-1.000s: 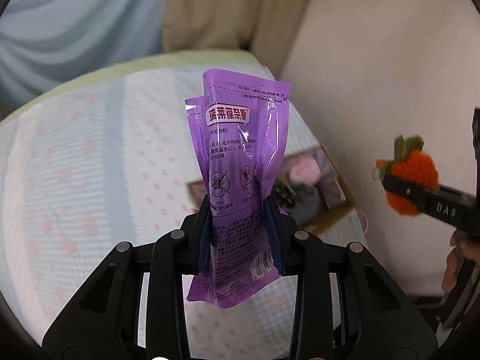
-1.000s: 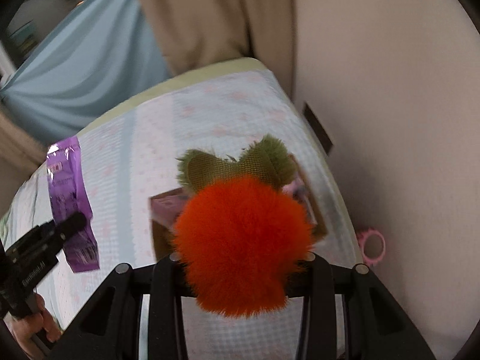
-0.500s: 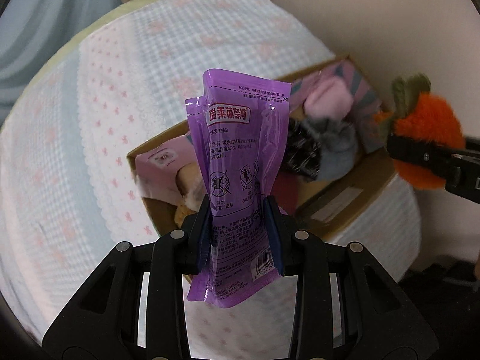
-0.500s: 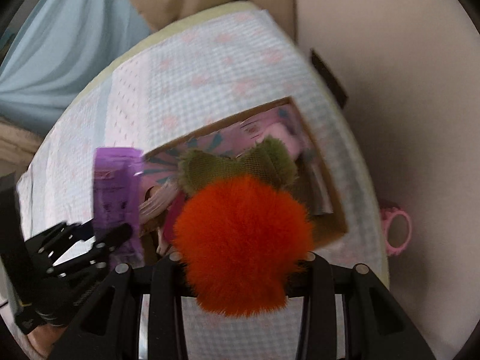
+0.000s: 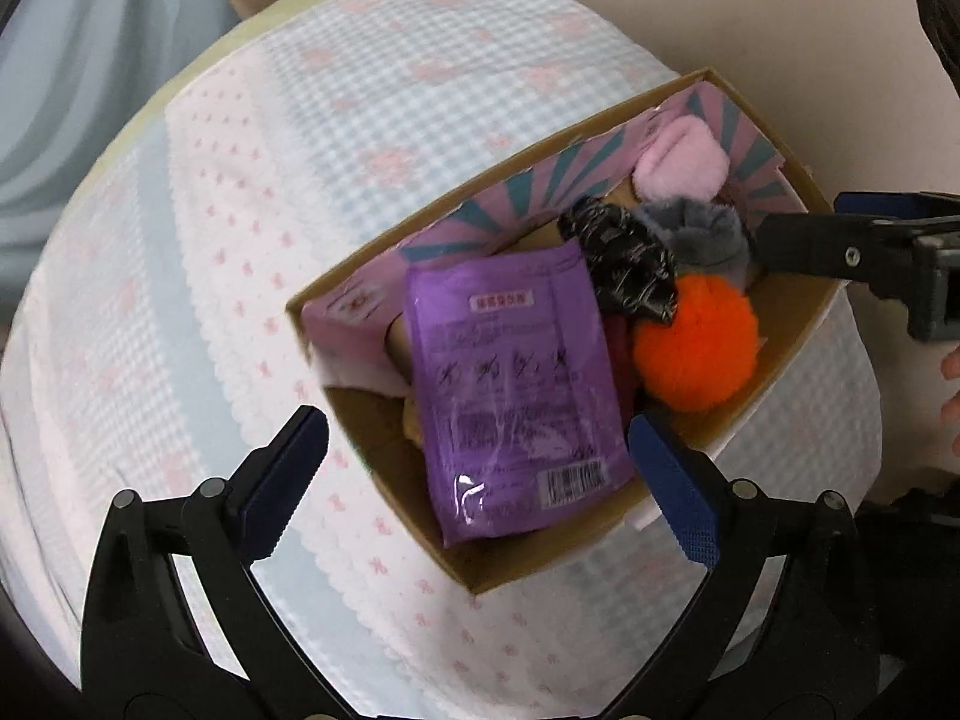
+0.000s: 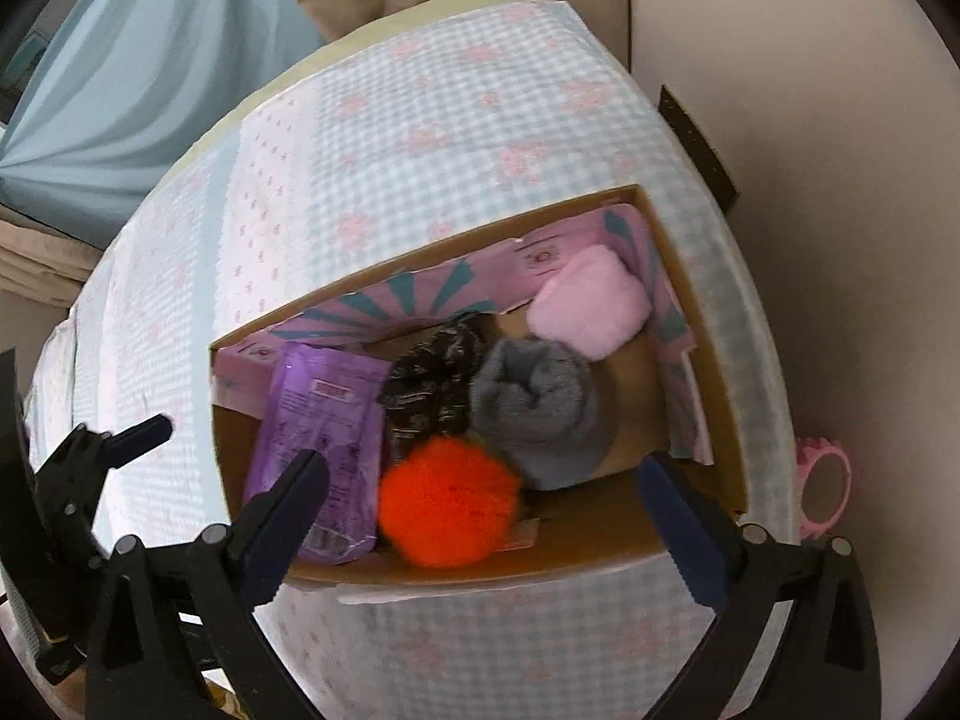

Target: Organize soft objects

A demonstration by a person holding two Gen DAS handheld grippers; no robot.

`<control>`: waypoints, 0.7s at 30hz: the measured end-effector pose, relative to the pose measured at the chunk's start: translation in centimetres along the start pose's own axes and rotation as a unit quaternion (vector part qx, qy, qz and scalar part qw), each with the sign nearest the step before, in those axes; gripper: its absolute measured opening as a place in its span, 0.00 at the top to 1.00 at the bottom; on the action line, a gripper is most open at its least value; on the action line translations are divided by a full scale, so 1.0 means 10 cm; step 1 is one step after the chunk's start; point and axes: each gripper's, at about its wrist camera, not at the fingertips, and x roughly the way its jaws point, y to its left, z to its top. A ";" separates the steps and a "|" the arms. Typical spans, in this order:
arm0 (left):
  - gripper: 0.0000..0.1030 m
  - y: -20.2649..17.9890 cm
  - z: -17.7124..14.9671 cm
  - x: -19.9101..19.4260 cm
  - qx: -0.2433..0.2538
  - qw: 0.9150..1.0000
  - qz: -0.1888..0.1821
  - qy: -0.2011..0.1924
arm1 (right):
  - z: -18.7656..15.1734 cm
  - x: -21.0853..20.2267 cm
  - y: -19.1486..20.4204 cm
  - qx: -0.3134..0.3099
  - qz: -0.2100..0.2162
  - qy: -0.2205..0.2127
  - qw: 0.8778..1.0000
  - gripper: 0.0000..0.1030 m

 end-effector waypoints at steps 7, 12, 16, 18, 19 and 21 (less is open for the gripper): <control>0.03 0.10 -0.10 -0.15 -0.025 1.000 0.003 -0.006 | -0.04 -0.08 0.02 0.002 0.002 -0.001 1.000 0.00; 0.03 0.15 -0.15 -0.36 -0.040 0.999 0.004 -0.026 | -0.07 -0.27 0.14 -0.010 0.001 -0.017 1.000 0.00; 0.03 0.24 -0.21 -0.66 -0.061 0.997 -0.006 -0.054 | -0.09 -0.52 0.26 -0.019 0.000 -0.036 0.999 0.00; 0.03 0.31 -0.27 -0.84 -0.074 0.995 -0.008 -0.068 | -0.12 -0.71 0.36 -0.021 -0.003 -0.052 0.998 0.01; 0.03 0.35 -0.30 -0.93 -0.081 0.994 -0.008 -0.075 | -0.14 -0.81 0.41 -0.023 -0.003 -0.059 0.998 0.00; 0.03 0.47 -0.39 -1.17 -0.101 0.991 -0.007 -0.088 | -0.18 -1.05 0.56 -0.029 -0.004 -0.078 0.996 0.00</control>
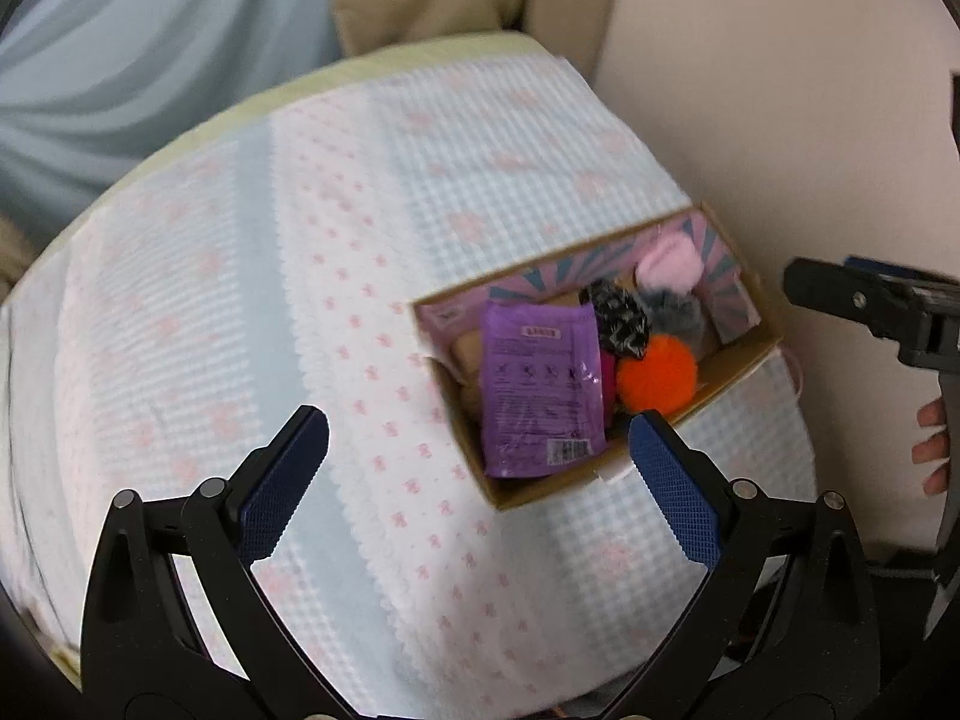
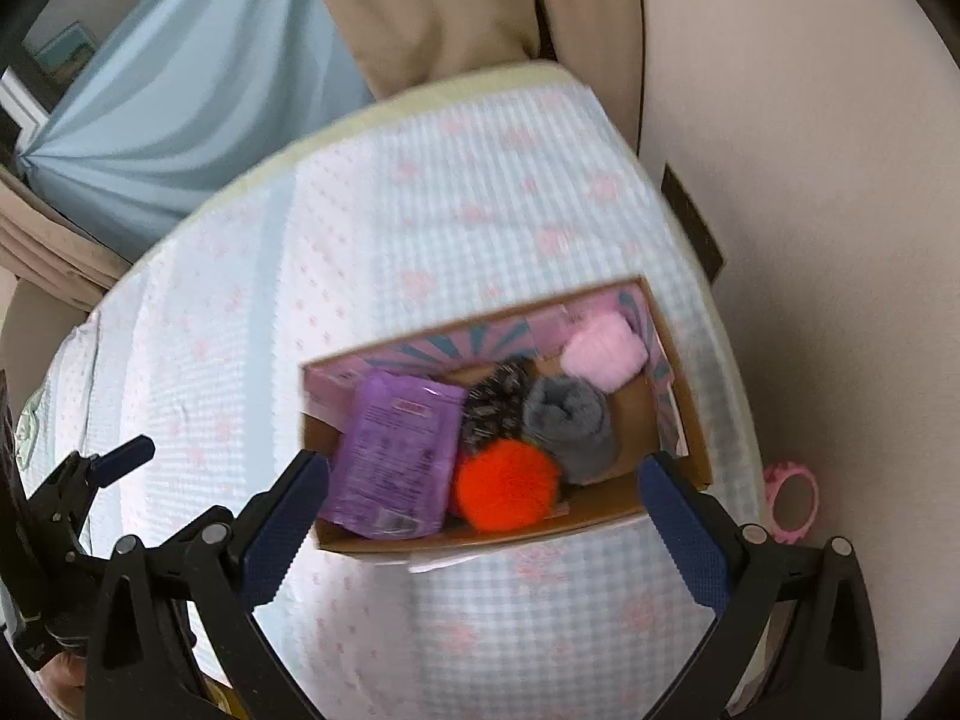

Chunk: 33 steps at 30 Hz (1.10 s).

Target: Organize soft objects

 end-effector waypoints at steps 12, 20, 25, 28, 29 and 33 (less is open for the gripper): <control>0.03 0.94 -0.39 -1.91 -0.113 0.977 0.043 -0.174 | -0.10 -1.52 1.21 -0.085 0.002 -0.129 0.988 0.00; 0.03 1.26 -0.82 -2.70 -0.143 0.954 0.088 -0.250 | -0.48 -2.04 1.79 -0.131 -0.001 -0.201 0.971 0.01; 0.03 1.28 -1.02 -2.99 -0.142 0.944 0.092 -0.284 | -0.67 -2.15 1.95 -0.136 0.006 -0.227 0.964 0.01; 0.03 1.22 -1.11 -3.08 -0.135 0.940 0.099 -0.296 | -0.74 -2.16 2.00 -0.138 0.004 -0.237 0.962 0.01; 0.03 1.21 -1.12 -3.09 -0.133 0.940 0.098 -0.299 | -0.77 -2.17 2.02 -0.140 0.001 -0.240 0.961 0.01; 0.03 1.19 -1.14 -3.11 -0.128 0.939 0.098 -0.304 | -0.79 -2.18 2.03 -0.132 -0.001 -0.242 0.961 0.01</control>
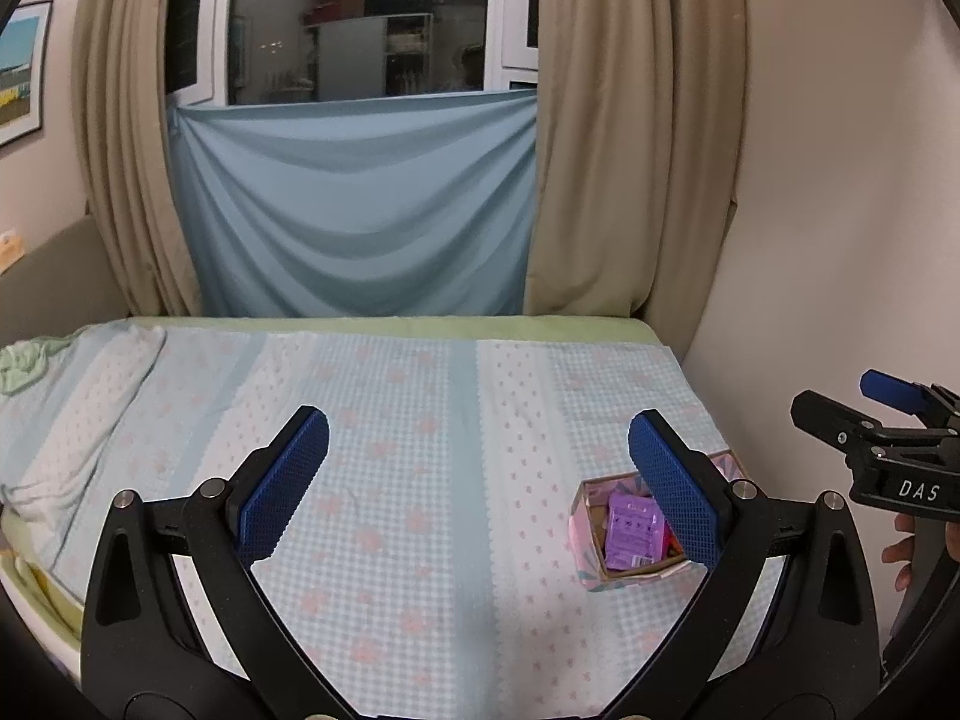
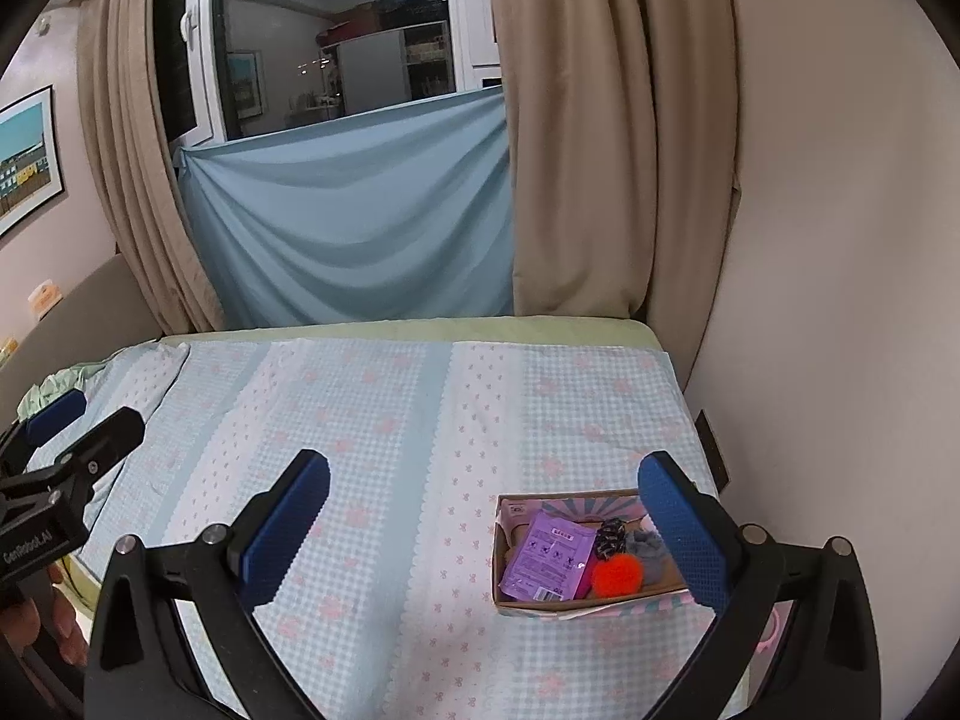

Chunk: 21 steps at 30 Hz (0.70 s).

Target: Organize soft objects

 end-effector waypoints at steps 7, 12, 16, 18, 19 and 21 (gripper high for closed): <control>0.03 -0.02 -0.02 -0.01 0.002 1.000 -0.006 0.000 | -0.03 -0.04 -0.01 0.003 -0.018 -0.004 1.000 0.01; 0.03 -0.02 -0.01 0.00 0.003 1.000 -0.007 -0.004 | -0.02 -0.05 0.00 0.002 -0.026 -0.009 1.000 0.01; 0.03 -0.01 0.00 0.01 0.003 1.000 -0.007 -0.005 | -0.01 -0.04 -0.01 0.005 -0.026 -0.010 1.000 0.01; 0.03 -0.01 0.00 0.01 0.004 1.000 -0.007 -0.007 | -0.01 -0.04 -0.01 0.003 -0.026 -0.011 1.000 0.01; 0.03 0.00 0.01 0.01 0.004 1.000 -0.007 -0.007 | 0.00 -0.04 -0.01 0.003 -0.026 -0.011 1.000 0.01; 0.03 0.00 0.01 0.02 0.005 1.000 -0.007 -0.008 | 0.01 -0.03 -0.02 0.003 -0.026 -0.012 1.000 0.01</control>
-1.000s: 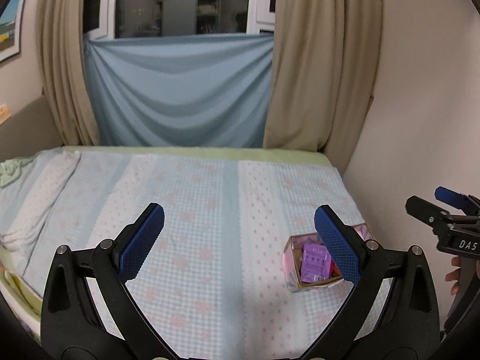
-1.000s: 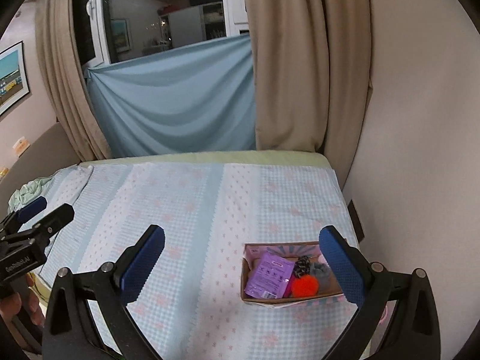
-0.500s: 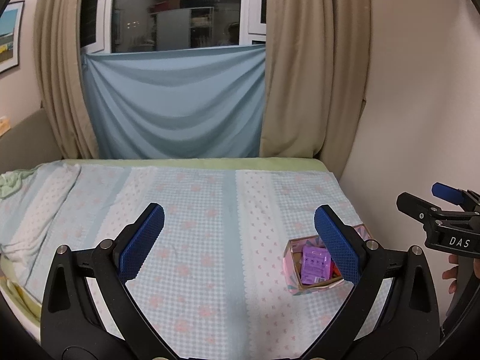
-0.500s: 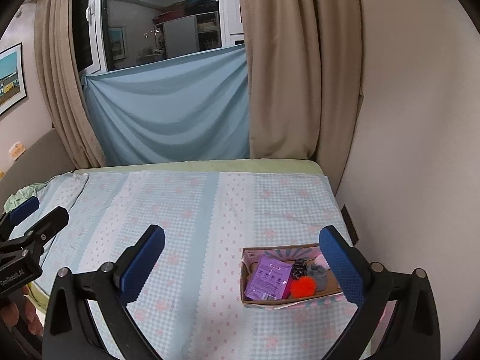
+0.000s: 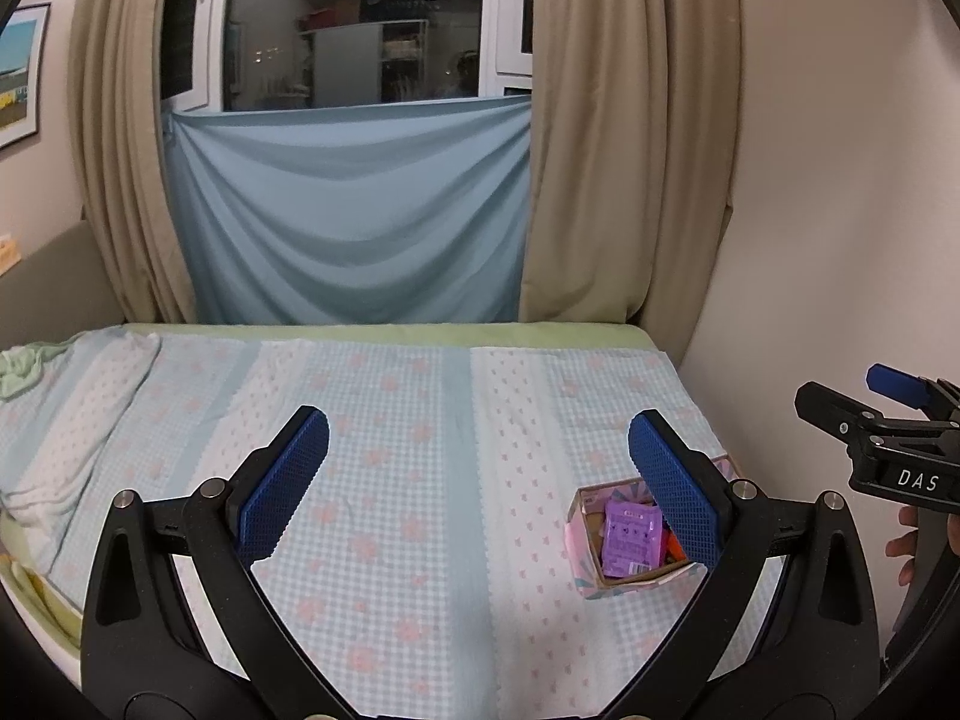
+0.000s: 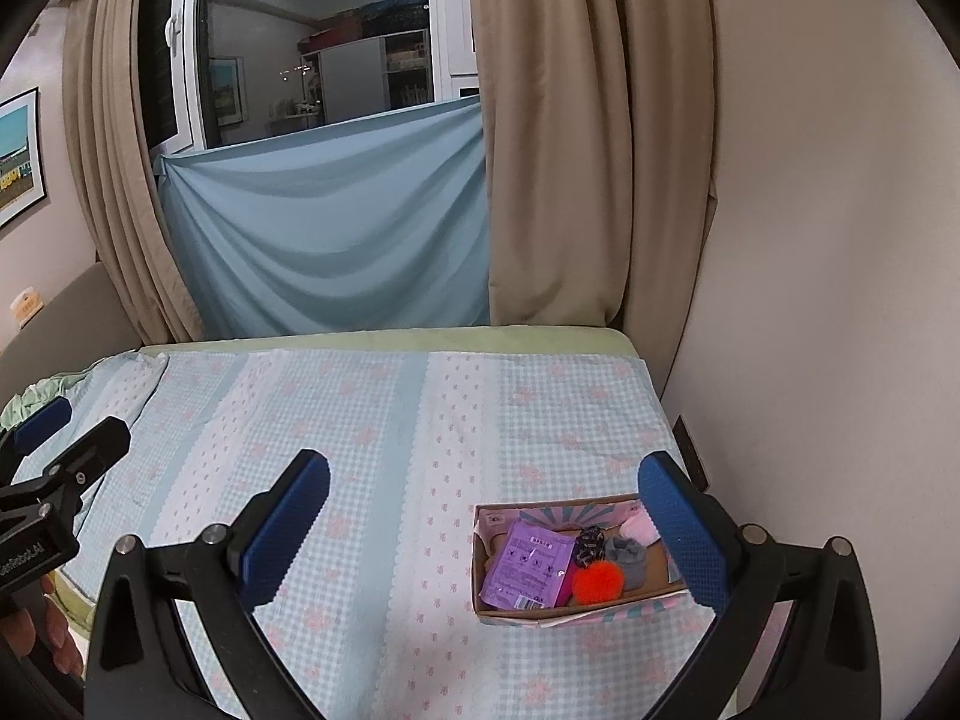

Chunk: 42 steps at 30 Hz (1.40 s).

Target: Organize soft objects

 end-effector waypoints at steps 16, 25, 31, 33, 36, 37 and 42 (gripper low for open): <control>0.03 -0.02 0.01 -0.01 0.005 1.000 0.002 -0.008 | 0.03 0.02 -0.02 0.004 -0.002 -0.003 1.000 0.01; 0.03 0.01 0.03 0.01 0.010 1.000 -0.004 -0.010 | 0.03 0.01 -0.02 0.004 -0.002 -0.004 1.000 0.01; 0.03 0.02 0.04 0.02 0.011 1.000 -0.006 -0.010 | 0.04 0.00 -0.02 0.005 -0.005 -0.005 1.000 0.01; 0.03 0.02 0.04 0.02 0.010 1.000 -0.006 -0.010 | 0.05 0.00 -0.02 0.005 -0.005 -0.005 1.000 0.01; 0.03 0.03 0.04 0.03 0.011 1.000 -0.007 -0.010 | 0.04 0.00 -0.02 0.005 -0.005 -0.005 1.000 0.01; 0.03 0.03 0.04 0.03 0.011 1.000 -0.007 -0.010 | 0.05 0.00 -0.02 0.005 -0.004 -0.006 1.000 0.01; 0.03 0.05 0.03 0.03 0.007 1.000 -0.014 -0.009 | 0.04 0.00 -0.02 0.005 -0.005 -0.005 1.000 0.01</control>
